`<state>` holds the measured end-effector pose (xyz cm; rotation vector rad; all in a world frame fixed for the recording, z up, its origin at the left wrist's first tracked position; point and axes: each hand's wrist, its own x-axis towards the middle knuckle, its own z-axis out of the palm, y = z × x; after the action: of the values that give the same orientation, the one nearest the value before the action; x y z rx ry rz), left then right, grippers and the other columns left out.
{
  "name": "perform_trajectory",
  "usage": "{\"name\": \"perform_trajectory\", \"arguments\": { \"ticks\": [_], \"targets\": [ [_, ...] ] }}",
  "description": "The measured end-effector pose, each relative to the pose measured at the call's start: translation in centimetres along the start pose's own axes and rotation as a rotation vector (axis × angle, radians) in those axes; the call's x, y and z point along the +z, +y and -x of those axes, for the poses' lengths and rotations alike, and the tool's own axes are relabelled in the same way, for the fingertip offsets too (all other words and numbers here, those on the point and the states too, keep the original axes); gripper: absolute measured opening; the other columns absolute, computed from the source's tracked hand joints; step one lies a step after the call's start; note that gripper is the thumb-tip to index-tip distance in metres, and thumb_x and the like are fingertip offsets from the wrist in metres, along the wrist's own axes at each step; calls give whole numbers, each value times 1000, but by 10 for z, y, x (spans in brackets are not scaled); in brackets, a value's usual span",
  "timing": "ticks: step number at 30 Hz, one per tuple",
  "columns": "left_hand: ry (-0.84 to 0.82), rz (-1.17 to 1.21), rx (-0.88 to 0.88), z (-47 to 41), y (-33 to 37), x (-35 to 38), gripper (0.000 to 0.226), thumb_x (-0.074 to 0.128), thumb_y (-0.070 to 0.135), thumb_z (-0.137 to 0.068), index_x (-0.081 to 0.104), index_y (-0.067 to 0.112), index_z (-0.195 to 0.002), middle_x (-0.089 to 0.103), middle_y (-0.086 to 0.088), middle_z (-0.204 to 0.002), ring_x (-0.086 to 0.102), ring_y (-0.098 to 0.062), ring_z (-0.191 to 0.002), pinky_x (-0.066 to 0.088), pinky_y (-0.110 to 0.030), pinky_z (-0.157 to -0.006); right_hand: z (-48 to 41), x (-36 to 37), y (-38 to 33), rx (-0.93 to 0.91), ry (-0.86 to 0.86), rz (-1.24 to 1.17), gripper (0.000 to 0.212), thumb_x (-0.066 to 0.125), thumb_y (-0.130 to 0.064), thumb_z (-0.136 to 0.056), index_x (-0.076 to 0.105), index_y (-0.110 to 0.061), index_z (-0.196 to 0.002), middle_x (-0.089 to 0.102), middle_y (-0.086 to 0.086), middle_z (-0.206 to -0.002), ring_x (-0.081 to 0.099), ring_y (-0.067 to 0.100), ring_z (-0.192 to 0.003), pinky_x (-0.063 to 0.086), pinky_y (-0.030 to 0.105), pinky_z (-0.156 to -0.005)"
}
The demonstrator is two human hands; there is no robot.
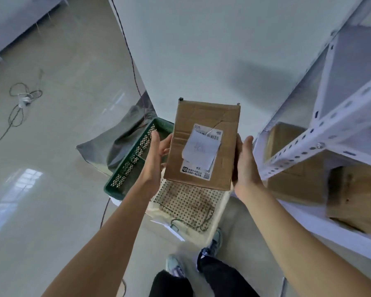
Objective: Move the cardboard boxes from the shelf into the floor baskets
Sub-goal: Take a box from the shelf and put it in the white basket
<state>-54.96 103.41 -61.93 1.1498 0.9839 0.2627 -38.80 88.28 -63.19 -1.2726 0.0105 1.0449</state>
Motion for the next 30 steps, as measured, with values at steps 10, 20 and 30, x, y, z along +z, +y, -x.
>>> {"name": "perform_trajectory", "arguments": {
  "ticks": [10,20,30],
  "targets": [
    [-14,-135,-205,-137,-87,-25,73,19,77,-107,62,31,-144,69,4,-146,60,-18,-141,40,-61,-123,-121,-22,98,174,193,20,62,19,-78,-101,67,-50,-129,72,-13,-135,65,9,-128,52,35,-104],
    [-50,-268,-447,-277,-241,-34,62,41,81,-100,73,30,-116,75,3,-122,72,-21,-113,49,-40,-102,-255,-71,262,296,446,-43,66,28,-83,-99,69,-44,-133,78,-13,-122,75,7,-107,62,28,-72],
    [-43,-372,-473,-409,-353,-42,106,28,93,-75,51,36,-161,43,-4,-172,27,-34,-165,21,-60,-133,-398,-108,381,331,438,-48,67,27,-86,-96,77,-57,-61,75,-26,-69,73,-7,-62,56,20,-46]
  ]
}}
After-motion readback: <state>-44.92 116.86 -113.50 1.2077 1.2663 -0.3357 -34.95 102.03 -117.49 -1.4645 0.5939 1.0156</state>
